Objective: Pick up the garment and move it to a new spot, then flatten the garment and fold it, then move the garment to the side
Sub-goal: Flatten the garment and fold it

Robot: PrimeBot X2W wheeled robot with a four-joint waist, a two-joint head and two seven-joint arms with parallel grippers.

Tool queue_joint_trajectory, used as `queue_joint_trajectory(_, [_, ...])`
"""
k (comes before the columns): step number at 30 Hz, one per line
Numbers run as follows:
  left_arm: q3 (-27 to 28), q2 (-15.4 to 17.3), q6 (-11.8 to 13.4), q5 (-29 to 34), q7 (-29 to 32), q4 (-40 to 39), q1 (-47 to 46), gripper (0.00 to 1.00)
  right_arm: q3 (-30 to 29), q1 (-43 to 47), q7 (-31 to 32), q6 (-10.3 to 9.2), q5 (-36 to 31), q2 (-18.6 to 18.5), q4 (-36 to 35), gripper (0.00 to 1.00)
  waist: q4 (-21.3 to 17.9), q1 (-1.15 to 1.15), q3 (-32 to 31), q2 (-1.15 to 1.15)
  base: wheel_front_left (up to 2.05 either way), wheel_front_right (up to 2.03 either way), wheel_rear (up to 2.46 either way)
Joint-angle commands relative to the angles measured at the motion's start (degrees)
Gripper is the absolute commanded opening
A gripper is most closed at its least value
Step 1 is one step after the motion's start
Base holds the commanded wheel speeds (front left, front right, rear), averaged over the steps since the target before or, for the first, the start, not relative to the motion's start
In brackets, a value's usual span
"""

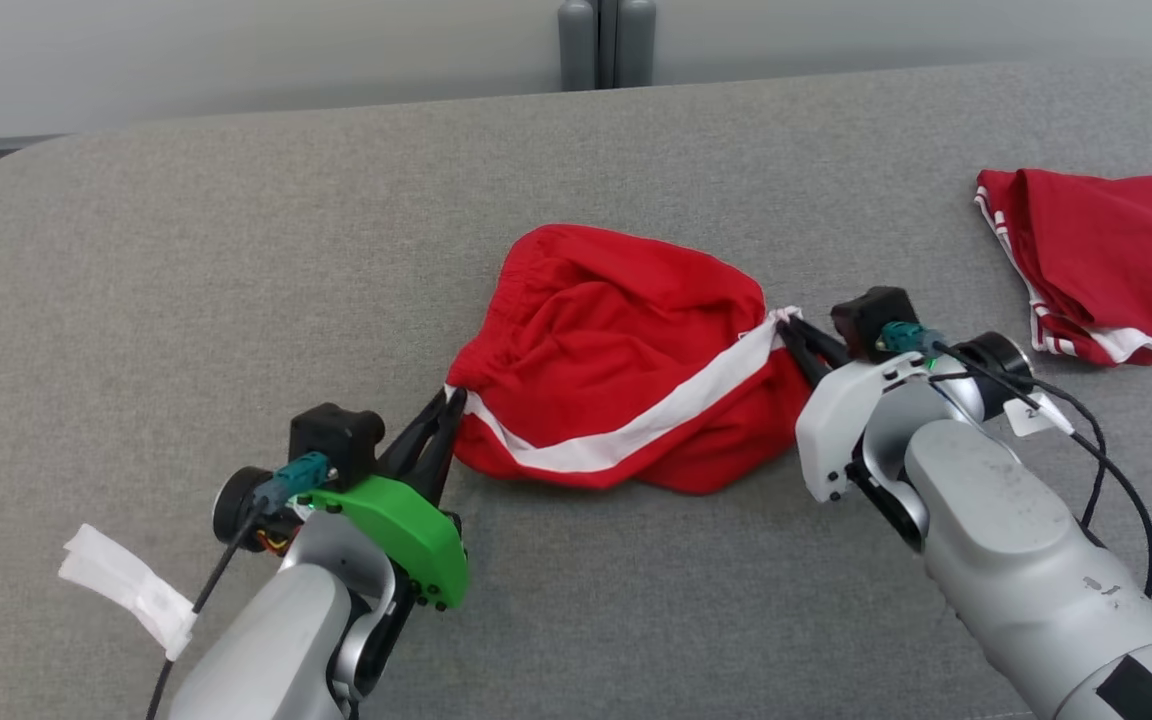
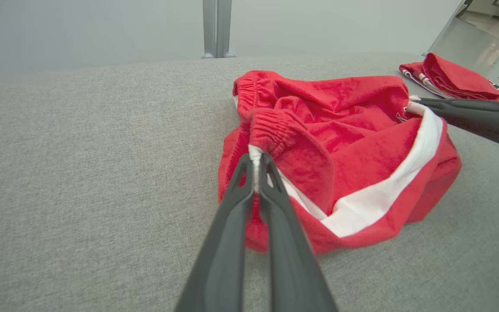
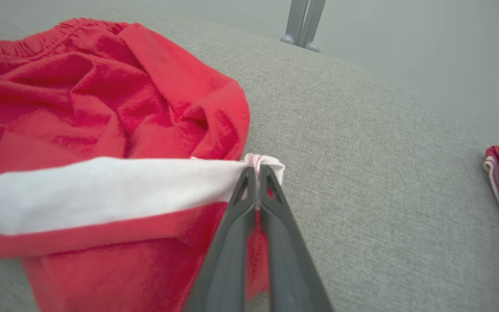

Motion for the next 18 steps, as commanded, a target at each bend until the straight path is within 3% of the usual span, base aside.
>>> queue_joint_trajectory(1, [1.03, 0.5, 0.41, -1.04, -0.83, -1.03, 0.33, 0.0, -0.94, -0.53, -1.64, -0.07, 0.14, -0.66, -1.14, 0.0, -0.57, 0.0, -1.17, 0.0, 0.0, 0.0, 0.0])
queue_joint_trajectory(10, [7.15, 2.11, 2.38, -5.91, -3.24, -10.72, 2.9, 0.0, -8.03, 3.23, -7.17, -0.07, -1.35, -2.66, -11.97, 0.0, -2.13, 0.0, -6.03, 0.0, 0.0, 0.0, 0.0])
queue_joint_trajectory(18, [12.45, 4.63, 5.32, -10.39, -2.92, -26.47, 8.01, 0.0, -16.0, 14.06, -4.63, -0.07, -2.55, -4.66, -34.31, 0.0, -2.88, 0.0, -9.47, 0.0, 0.0, 0.0, 0.0])
